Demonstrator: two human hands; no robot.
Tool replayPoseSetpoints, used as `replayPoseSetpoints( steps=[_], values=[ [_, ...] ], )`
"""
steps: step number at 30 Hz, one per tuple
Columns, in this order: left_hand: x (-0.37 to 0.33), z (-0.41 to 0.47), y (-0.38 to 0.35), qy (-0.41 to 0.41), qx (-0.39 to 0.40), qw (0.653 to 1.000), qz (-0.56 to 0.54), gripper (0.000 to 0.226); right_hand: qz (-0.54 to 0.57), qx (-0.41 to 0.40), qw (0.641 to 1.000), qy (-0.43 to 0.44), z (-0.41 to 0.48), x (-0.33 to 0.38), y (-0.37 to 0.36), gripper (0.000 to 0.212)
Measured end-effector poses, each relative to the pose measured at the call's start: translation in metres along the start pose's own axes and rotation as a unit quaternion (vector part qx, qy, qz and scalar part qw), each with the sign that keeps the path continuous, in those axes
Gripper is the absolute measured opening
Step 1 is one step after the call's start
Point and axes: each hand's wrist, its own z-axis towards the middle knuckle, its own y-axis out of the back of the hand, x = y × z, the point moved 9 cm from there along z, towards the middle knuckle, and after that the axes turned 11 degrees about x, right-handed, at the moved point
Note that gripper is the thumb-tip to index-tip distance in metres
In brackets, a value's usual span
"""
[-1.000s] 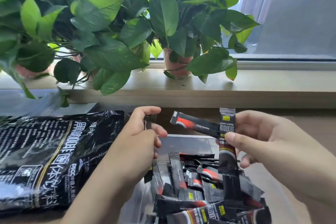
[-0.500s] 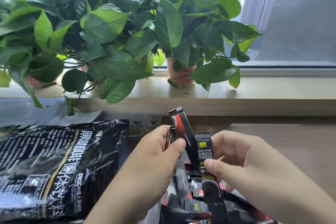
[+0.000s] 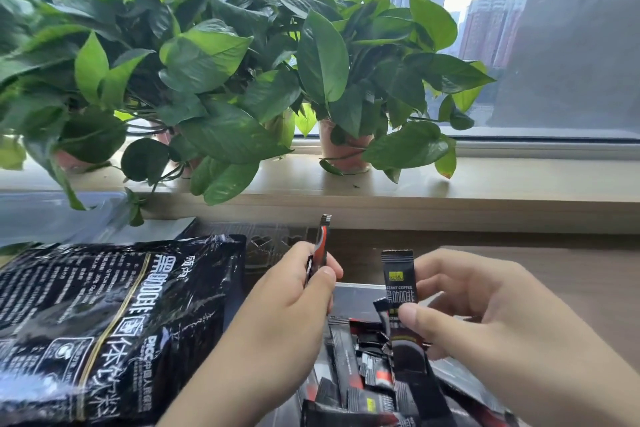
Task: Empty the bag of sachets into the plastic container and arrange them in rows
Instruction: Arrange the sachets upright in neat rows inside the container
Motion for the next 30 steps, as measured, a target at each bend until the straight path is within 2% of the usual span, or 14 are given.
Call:
replayPoseSetpoints(
  steps=[6,10,12,16,19,21,23,25,27,29,30],
  values=[
    [-0.014,-0.004,-0.020,-0.021,0.085,0.996,0.003,0.032,0.084,0.008,0.995,0.046,0.001,0.009,-0.005,0.019],
    [-0.025,-0.008,-0.035,-0.069,0.153,0.986,0.017,0.063,0.177,-0.024,0.981,0.070,0.001,0.009,-0.001,0.015],
    [-0.024,-0.008,-0.041,-0.067,0.176,0.982,0.005,0.059,0.222,-0.022,0.972,0.075,0.002,0.007,-0.002,0.011],
    [-0.027,-0.006,-0.043,-0.080,0.159,0.982,0.066,0.037,0.247,0.010,0.965,0.086,0.003,0.010,-0.009,0.025],
    [-0.031,-0.007,-0.034,-0.086,0.109,0.983,0.119,0.026,0.154,-0.016,0.983,0.094,0.003,0.010,-0.006,0.021],
    [-0.032,-0.008,-0.033,-0.085,0.102,0.979,0.152,0.019,0.056,-0.066,0.991,0.102,0.001,0.011,0.001,0.034],
    [-0.033,-0.009,-0.032,-0.079,0.095,0.975,0.184,0.017,-0.006,-0.112,0.985,0.128,-0.006,0.020,0.004,0.056],
    [-0.033,-0.009,-0.031,-0.068,0.088,0.969,0.220,0.020,-0.060,-0.123,0.978,0.160,-0.011,0.028,0.002,0.069],
    [-0.033,-0.011,-0.031,-0.055,0.079,0.960,0.264,0.016,-0.151,-0.117,0.966,0.174,-0.004,0.032,-0.007,0.059],
    [-0.029,-0.011,-0.030,-0.027,0.076,0.951,0.299,0.012,-0.287,-0.084,0.938,0.174,-0.009,0.027,-0.026,0.035],
    [-0.028,-0.011,-0.029,-0.022,0.077,0.950,0.303,0.017,-0.292,-0.082,0.942,0.144,-0.003,0.020,-0.027,0.026]
  ],
)
